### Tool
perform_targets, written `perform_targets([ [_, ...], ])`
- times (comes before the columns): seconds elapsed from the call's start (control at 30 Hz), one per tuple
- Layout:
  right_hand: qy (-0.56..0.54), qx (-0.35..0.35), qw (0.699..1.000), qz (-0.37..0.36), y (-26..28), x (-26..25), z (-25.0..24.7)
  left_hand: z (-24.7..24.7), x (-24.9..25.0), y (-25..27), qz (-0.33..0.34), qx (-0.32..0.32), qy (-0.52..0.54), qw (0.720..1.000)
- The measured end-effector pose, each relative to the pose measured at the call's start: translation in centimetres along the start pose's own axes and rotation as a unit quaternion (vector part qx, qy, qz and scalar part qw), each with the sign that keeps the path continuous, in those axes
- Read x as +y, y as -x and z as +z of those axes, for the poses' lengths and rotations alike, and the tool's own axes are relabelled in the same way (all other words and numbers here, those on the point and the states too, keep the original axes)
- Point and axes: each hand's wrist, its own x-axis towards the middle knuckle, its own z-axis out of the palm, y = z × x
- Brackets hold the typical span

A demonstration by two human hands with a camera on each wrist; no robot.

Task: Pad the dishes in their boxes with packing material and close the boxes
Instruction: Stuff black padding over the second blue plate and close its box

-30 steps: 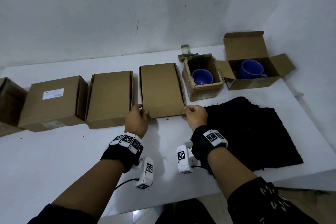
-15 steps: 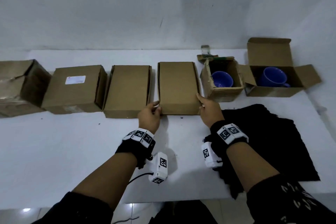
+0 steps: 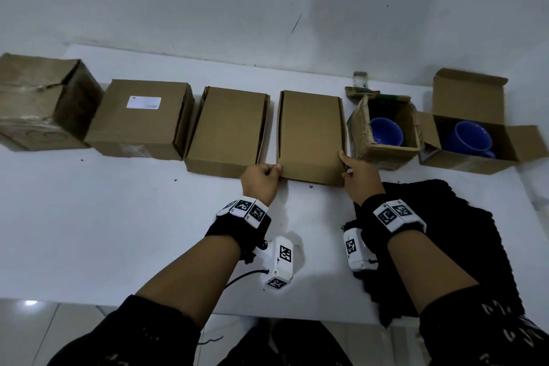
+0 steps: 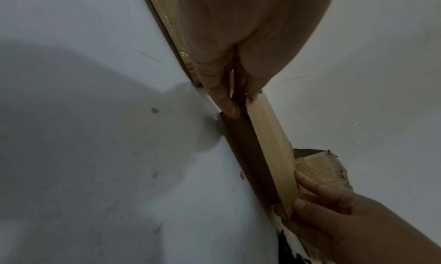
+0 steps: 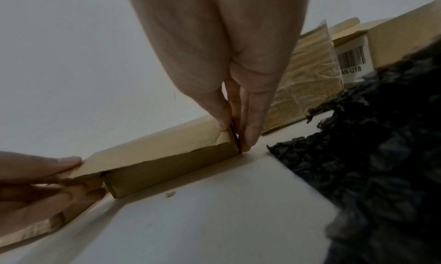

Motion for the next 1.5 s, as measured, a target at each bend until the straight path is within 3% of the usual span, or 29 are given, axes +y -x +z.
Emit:
perform_targets([
  [0.7,-0.013,-0.01,1.0,0.023,0.1,-0.6,-0.1,0.1,-0.2,0.0,-0.015,0.0,0.011,1.0],
  [0.93,-0.014,-0.012,0.999,0.031,0.2,-0.6,-0.2,-0.2,0.0,0.3,0.031,0.015,-0.049,0.998],
  [1.2,-0.029,-0.001,0.999,0.025,0.1,-0.6,-0.2,-0.1,-0.3,-0.1,0.028,0.011,-0.062,0.998],
  [1.4,-0.044,0.003,0.999,0.024,0.2,-0.5,-0.2,-0.5,-0.6,-0.4,0.051,0.027,-0.134,0.989],
  [1.5,-0.049,0.002,0.999,0.019,0.2,-0.5,-0.3,-1.0,-0.4,-0.2,0.109,0.027,-0.235,0.966],
])
